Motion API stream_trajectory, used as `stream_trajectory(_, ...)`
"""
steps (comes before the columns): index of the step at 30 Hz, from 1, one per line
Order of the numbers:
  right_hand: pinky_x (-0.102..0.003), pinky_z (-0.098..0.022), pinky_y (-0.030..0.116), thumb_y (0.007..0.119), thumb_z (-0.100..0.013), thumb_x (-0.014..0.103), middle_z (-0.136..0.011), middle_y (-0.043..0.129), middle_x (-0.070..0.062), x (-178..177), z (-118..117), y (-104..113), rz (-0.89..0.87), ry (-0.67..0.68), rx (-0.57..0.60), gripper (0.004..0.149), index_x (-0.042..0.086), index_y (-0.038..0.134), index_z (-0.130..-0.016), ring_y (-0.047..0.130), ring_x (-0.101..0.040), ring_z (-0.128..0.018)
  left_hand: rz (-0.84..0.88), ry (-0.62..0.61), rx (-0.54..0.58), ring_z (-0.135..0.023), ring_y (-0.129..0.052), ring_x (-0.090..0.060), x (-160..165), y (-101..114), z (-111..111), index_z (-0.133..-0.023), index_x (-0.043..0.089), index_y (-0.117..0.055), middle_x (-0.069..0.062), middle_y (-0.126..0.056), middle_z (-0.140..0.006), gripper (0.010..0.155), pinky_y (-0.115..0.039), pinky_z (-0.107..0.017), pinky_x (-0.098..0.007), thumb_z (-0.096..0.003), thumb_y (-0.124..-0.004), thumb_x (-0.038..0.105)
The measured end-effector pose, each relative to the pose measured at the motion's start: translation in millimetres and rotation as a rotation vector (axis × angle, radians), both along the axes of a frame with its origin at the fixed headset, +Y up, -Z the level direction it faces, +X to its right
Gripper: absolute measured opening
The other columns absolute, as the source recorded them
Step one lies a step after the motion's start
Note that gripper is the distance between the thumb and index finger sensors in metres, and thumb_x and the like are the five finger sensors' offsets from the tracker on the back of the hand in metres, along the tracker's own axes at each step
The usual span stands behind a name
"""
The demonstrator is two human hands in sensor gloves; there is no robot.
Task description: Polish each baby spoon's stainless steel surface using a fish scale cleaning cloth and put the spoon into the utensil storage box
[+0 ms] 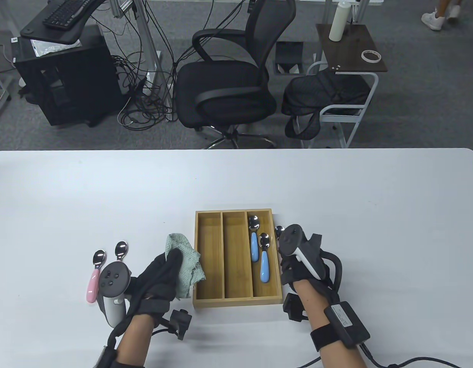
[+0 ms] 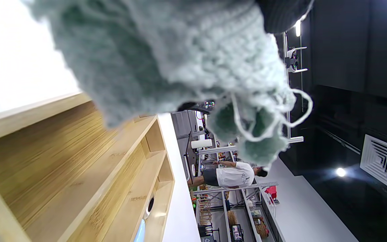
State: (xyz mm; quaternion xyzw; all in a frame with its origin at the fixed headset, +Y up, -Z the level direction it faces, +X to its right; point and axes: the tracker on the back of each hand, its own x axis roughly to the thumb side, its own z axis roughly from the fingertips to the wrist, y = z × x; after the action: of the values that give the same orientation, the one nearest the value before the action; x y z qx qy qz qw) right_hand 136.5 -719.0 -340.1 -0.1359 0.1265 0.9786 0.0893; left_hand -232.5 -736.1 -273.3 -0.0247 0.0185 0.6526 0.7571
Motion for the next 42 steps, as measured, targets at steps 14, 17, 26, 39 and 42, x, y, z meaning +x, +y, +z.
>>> stream_trajectory(14,-0.046,-0.048,0.085,0.069,-0.063,0.048,-0.097,0.066,-0.028,7,21,-43,0.064,0.08,-0.202,0.073,-0.007,0.049,-0.106,0.093,-0.034,-0.068,-0.043,-0.031,-0.012,-0.054,-0.106,-0.019,5,-3,-1,-0.088,0.011,-0.08,0.002,-0.098,-0.068,0.049,-0.09,-0.047,-0.044,-0.063,-0.062,0.049)
stream_trajectory(17,-0.05,-0.052,0.081,0.07,-0.062,0.049,-0.1,0.059,-0.033,1,19,-48,0.138,0.103,-0.183,0.079,-0.011,0.044,-0.107,0.089,-0.037,-0.072,-0.056,-0.04,-0.016,-0.055,-0.106,-0.02,7,-4,0,-0.088,0.01,-0.08,0.002,-0.098,-0.068,0.05,-0.09,-0.047,-0.044,-0.0631,-0.062,0.049)
stream_trajectory(26,-0.042,-0.047,0.084,0.072,-0.064,0.036,-0.093,0.071,-0.024,4,16,-53,0.199,0.073,-0.151,0.061,-0.006,0.053,-0.104,0.093,-0.027,-0.062,-0.078,-0.056,-0.015,-0.055,-0.106,-0.02,10,-5,0,-0.089,0.011,-0.08,0.002,-0.098,-0.068,0.05,-0.089,-0.047,-0.044,-0.063,-0.062,0.049)
stream_trajectory(39,-0.037,-0.039,0.084,0.062,-0.066,0.04,-0.083,0.074,-0.019,45,20,-43,-0.03,-0.024,-0.089,0.05,0.0,0.06,-0.097,0.093,-0.021,-0.051,-0.021,-0.122,-0.035,-0.057,-0.106,-0.022,19,-9,2,-0.09,0.011,-0.079,0.001,-0.097,-0.071,0.051,-0.089,-0.048,-0.045,-0.0632,-0.06,0.05)
stream_trajectory(42,-0.039,-0.043,0.085,0.061,-0.066,0.041,-0.085,0.074,-0.017,53,30,-21,-0.189,0.015,0.029,0.048,0.004,0.059,-0.098,0.093,-0.022,-0.055,0.04,-0.141,-0.046,-0.061,-0.105,-0.024,21,-11,1,-0.093,0.012,-0.078,-0.001,-0.096,-0.075,0.053,-0.087,-0.05,-0.047,-0.0633,-0.058,0.052)
